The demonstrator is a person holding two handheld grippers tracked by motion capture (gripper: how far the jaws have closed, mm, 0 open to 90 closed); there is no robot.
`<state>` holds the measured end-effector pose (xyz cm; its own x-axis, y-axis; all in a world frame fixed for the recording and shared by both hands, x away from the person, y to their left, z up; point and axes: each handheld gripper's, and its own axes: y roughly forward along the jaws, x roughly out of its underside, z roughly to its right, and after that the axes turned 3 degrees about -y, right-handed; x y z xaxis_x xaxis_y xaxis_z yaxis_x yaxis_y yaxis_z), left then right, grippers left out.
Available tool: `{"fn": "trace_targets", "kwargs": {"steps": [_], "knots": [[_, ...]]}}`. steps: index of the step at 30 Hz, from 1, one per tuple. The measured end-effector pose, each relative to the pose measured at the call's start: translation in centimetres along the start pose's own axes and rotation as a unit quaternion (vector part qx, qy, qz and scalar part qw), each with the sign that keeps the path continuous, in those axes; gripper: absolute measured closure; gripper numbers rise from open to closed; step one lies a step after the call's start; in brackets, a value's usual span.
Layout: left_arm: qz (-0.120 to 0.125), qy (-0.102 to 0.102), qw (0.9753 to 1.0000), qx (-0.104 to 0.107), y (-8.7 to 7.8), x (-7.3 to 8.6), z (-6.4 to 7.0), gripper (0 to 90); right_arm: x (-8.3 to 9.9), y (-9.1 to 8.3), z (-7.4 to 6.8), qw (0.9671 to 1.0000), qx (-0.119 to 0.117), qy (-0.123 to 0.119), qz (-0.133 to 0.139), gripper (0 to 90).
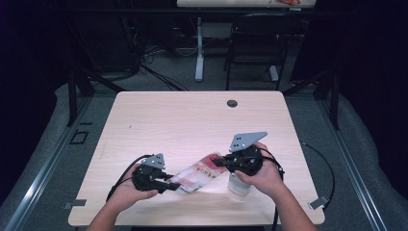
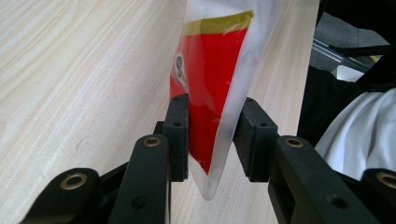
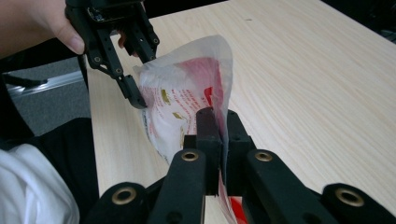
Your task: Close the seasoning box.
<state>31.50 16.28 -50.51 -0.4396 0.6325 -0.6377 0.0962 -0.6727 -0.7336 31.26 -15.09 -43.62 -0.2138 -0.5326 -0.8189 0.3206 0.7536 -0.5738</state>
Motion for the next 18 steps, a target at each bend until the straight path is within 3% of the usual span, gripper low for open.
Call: {"fn": "trace_targets", "kwargs": {"steps": [10,18], "knots": [[-0.014,0.001,0.9999,0.003,-0.7,-0.9,-0.2,69.0,1.0,0.0,0.0,0.9996,0.018,0.003,0.021,88.0],[-0.016,0.003,0.9999,0.002,-1.2,-1.4,-0.1,69.2,1.2,-0.3,0.1,0.9994,0.016,0.007,0.031,87.8]]}}
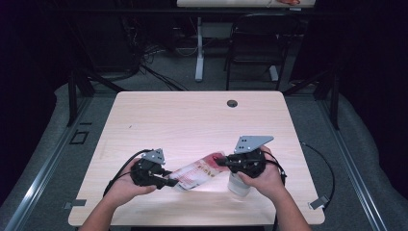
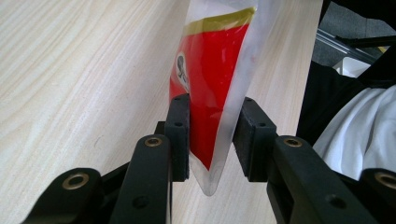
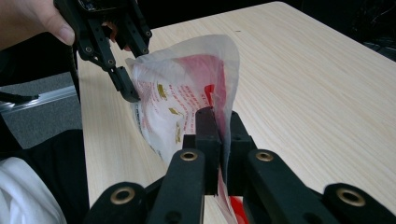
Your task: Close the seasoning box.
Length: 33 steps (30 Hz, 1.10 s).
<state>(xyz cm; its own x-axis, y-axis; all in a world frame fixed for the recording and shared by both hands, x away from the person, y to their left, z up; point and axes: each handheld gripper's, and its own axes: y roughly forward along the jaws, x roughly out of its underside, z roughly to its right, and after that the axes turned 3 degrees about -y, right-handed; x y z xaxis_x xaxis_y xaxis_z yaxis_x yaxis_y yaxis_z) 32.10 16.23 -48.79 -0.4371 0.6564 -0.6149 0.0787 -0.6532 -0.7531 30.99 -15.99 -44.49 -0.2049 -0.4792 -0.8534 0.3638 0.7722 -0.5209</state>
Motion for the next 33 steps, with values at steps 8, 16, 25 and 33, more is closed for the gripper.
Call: {"fn": "trace_targets", "kwargs": {"steps": [8,16,25,33], "knots": [[-0.003,0.000,1.0000,-0.003,-0.4,-0.3,0.1,69.4,0.2,-0.2,0.2,0.9999,-0.002,0.009,0.010,87.7],[-0.006,0.001,1.0000,-0.003,-0.4,-0.5,0.1,69.4,0.2,-0.2,0.2,0.9999,-0.001,0.010,0.009,87.7],[-0.015,0.005,0.9998,-0.012,-0.9,-1.1,0.3,69.5,0.3,-0.4,0.1,0.9999,0.005,0.007,0.008,87.5],[-0.018,0.006,0.9997,-0.017,-1.5,-1.9,0.6,69.6,0.5,-0.8,0.2,0.9998,0.007,0.013,0.014,87.5]]}}
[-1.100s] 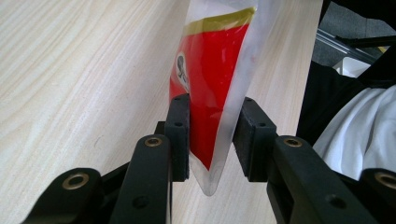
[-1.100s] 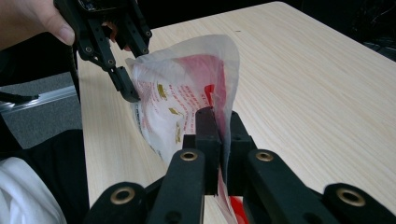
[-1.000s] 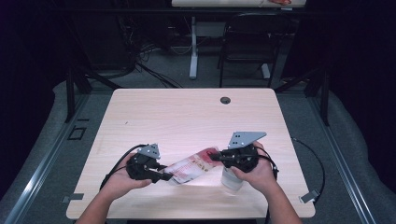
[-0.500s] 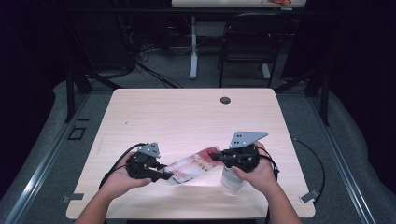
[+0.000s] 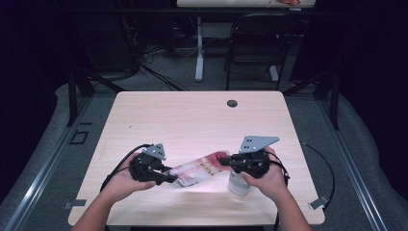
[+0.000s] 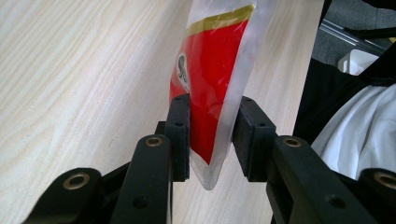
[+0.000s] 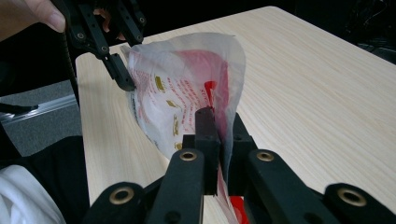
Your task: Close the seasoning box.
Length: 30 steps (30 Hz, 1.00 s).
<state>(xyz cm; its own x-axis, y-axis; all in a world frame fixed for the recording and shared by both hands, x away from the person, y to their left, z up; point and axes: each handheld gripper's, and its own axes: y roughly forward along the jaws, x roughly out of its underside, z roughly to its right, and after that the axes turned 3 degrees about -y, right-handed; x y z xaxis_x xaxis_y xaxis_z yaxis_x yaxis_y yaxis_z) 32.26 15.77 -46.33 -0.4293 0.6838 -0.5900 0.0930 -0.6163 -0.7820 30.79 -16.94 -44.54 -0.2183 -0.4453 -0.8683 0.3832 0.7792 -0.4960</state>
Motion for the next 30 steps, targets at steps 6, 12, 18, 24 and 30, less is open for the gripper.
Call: {"fn": "trace_targets", "kwargs": {"steps": [6,12,18,24,30], "knots": [[-0.016,0.010,0.9998,-0.007,-0.6,-0.7,0.2,69.7,0.1,-0.2,0.1,1.0000,-0.001,0.005,0.002,87.3],[-0.023,0.012,0.9996,-0.012,-1.0,-1.4,0.5,69.9,0.2,-0.5,0.2,0.9999,-0.002,0.009,0.003,87.0],[-0.026,0.016,0.9994,-0.018,-1.4,-1.9,0.7,70.1,0.3,-0.7,0.3,0.9999,-0.003,0.011,0.002,86.7],[-0.030,0.018,0.9993,-0.016,-1.7,-2.2,0.7,70.6,0.3,-0.9,0.4,0.9999,0.001,0.012,-0.002,84.3],[-0.034,0.020,0.9991,-0.016,-1.9,-2.6,0.8,70.8,0.4,-1.3,0.6,0.9999,0.004,0.016,-0.002,81.4]]}}
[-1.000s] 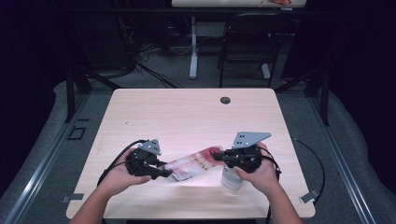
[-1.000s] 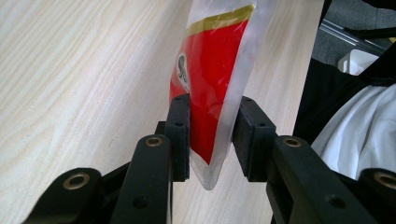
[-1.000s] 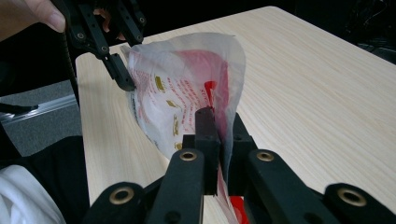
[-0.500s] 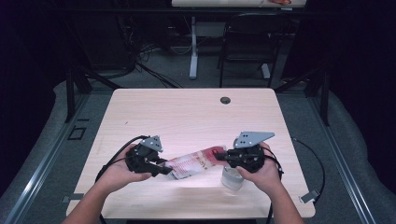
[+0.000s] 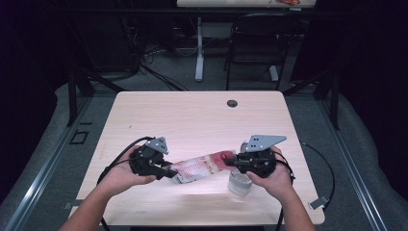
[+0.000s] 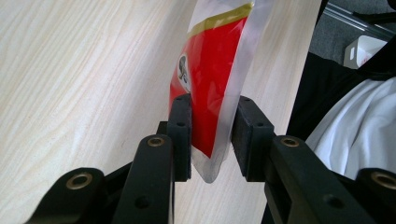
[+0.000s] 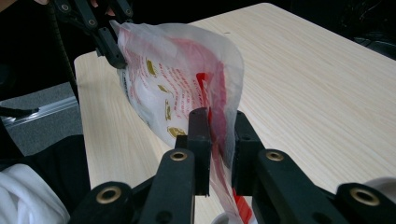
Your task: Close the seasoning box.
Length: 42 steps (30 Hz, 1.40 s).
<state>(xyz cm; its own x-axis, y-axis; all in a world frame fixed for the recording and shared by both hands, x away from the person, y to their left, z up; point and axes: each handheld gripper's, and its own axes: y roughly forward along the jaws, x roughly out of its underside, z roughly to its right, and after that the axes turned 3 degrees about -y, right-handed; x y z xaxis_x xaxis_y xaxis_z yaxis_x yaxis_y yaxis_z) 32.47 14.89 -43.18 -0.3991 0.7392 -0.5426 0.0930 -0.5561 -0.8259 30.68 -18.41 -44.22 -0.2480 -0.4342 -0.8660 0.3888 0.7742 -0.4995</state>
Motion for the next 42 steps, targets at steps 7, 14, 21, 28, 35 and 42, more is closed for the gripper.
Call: {"fn": "trace_targets", "kwargs": {"steps": [7,14,21,28,35,42], "knots": [[0.001,0.004,1.0000,-0.001,-0.4,-0.5,0.1,71.1,0.1,-0.6,0.2,1.0000,0.005,-0.001,0.003,83.5],[0.002,0.005,1.0000,-0.002,-0.7,-0.8,0.1,71.2,0.2,-0.9,0.2,1.0000,0.009,0.000,0.000,82.8],[0.003,0.005,1.0000,0.001,-0.8,-0.9,0.0,71.3,0.3,-1.3,0.3,1.0000,0.009,0.001,0.003,84.7],[0.006,0.003,1.0000,0.002,-0.9,-1.0,-0.1,71.4,0.4,-1.4,0.4,1.0000,0.008,0.000,0.002,86.8],[0.007,0.005,1.0000,0.001,-1.0,-1.1,-0.1,71.4,0.4,-1.4,0.4,1.0000,0.009,0.002,0.002,87.5],[0.008,0.004,1.0000,-0.001,-1.1,-1.3,-0.1,71.5,0.5,-1.4,0.5,0.9999,0.008,0.006,0.004,87.9]]}}
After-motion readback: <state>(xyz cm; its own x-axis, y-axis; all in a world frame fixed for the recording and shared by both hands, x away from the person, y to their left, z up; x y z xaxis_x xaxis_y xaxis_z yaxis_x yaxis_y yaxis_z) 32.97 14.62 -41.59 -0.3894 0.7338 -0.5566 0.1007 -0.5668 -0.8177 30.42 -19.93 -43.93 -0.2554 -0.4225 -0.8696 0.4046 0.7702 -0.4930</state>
